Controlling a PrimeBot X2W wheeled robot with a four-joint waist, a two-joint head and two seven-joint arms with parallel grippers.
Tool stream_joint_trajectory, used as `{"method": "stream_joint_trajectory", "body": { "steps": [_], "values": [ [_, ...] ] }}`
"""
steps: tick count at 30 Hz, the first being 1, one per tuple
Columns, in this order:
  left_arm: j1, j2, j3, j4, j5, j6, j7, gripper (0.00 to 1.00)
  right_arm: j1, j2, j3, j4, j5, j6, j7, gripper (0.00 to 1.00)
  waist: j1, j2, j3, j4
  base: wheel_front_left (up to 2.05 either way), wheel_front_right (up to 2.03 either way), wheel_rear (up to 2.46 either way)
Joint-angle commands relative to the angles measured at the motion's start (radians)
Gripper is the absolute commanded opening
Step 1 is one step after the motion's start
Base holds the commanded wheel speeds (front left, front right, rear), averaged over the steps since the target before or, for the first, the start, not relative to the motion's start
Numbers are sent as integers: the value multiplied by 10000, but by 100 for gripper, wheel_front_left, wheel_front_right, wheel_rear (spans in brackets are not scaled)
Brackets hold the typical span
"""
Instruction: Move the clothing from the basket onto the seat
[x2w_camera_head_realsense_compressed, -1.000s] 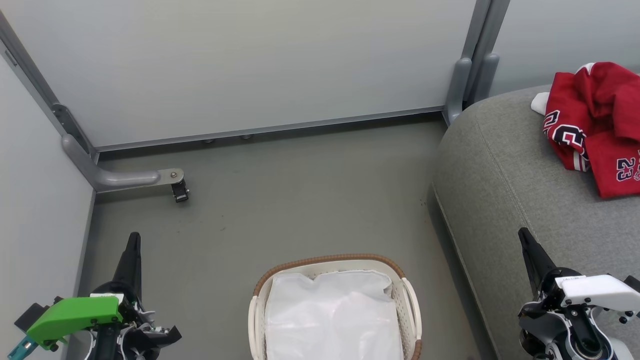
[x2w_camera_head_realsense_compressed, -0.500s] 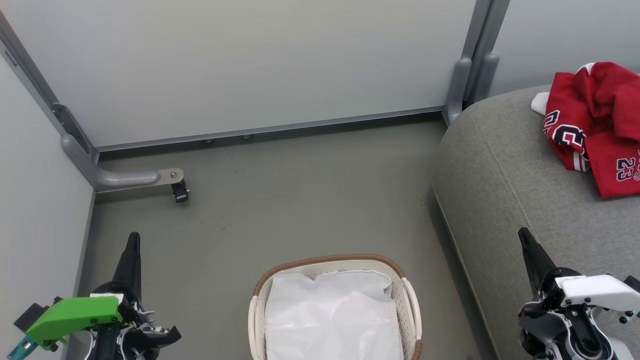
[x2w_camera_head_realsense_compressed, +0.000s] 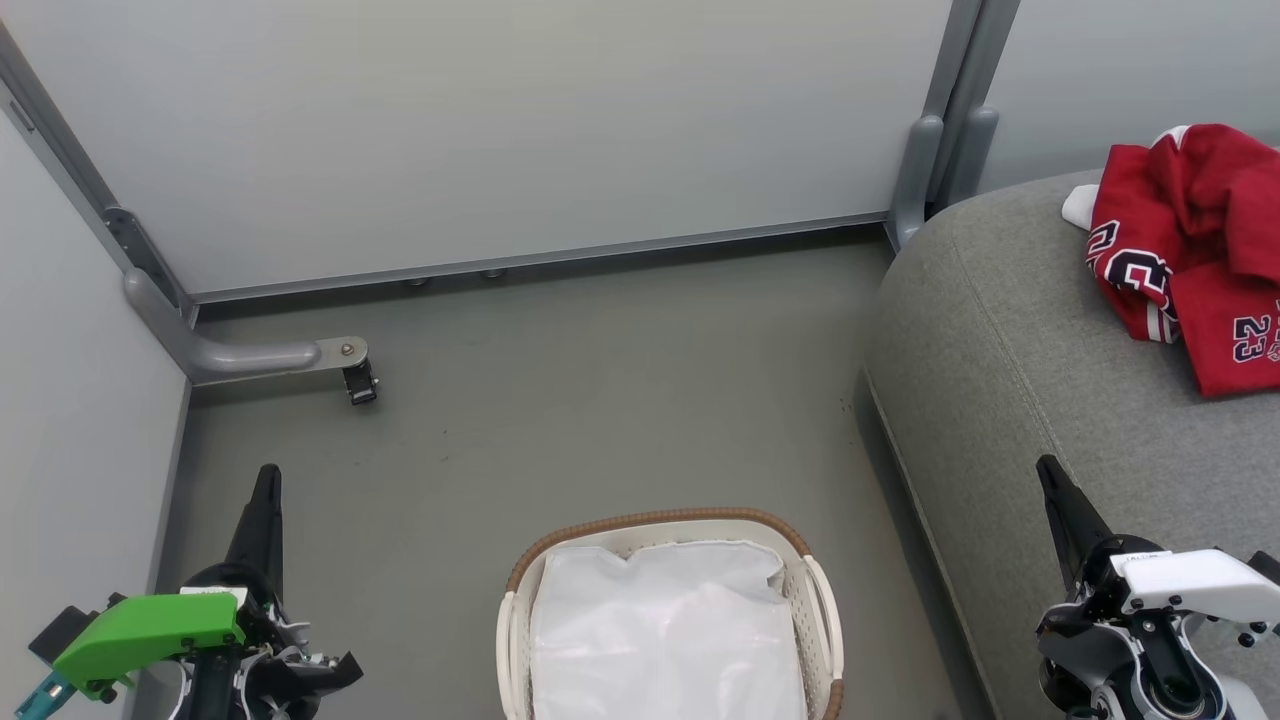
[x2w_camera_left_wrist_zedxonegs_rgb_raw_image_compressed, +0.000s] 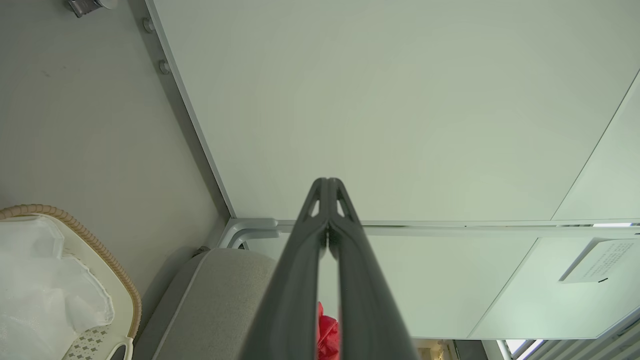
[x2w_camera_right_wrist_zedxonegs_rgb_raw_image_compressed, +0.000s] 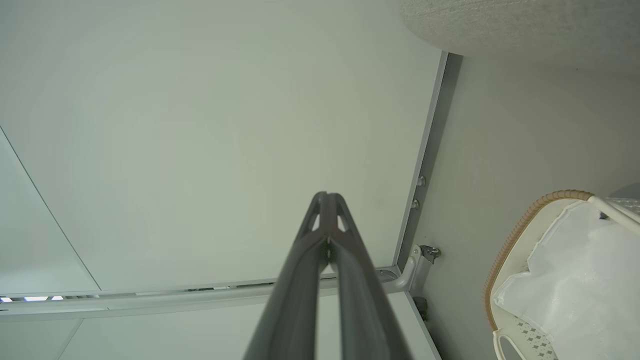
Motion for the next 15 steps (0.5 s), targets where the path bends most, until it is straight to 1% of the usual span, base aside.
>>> {"method": "stream_joint_trajectory", "body": {
  "steps": [1, 15],
  "values": [
    [-105, 7, 44, -9, 44, -35, 4, 0, -73, -59, -19, -41, 39, -3, 24, 0, 0, 0, 0, 0, 0, 0, 0],
    [-107, -1, 52, -8, 58, -35, 12, 0, -73, -60, -18, -42, 39, -2, 24, 0, 0, 0, 0, 0, 0, 0, 0]
  ]
}}
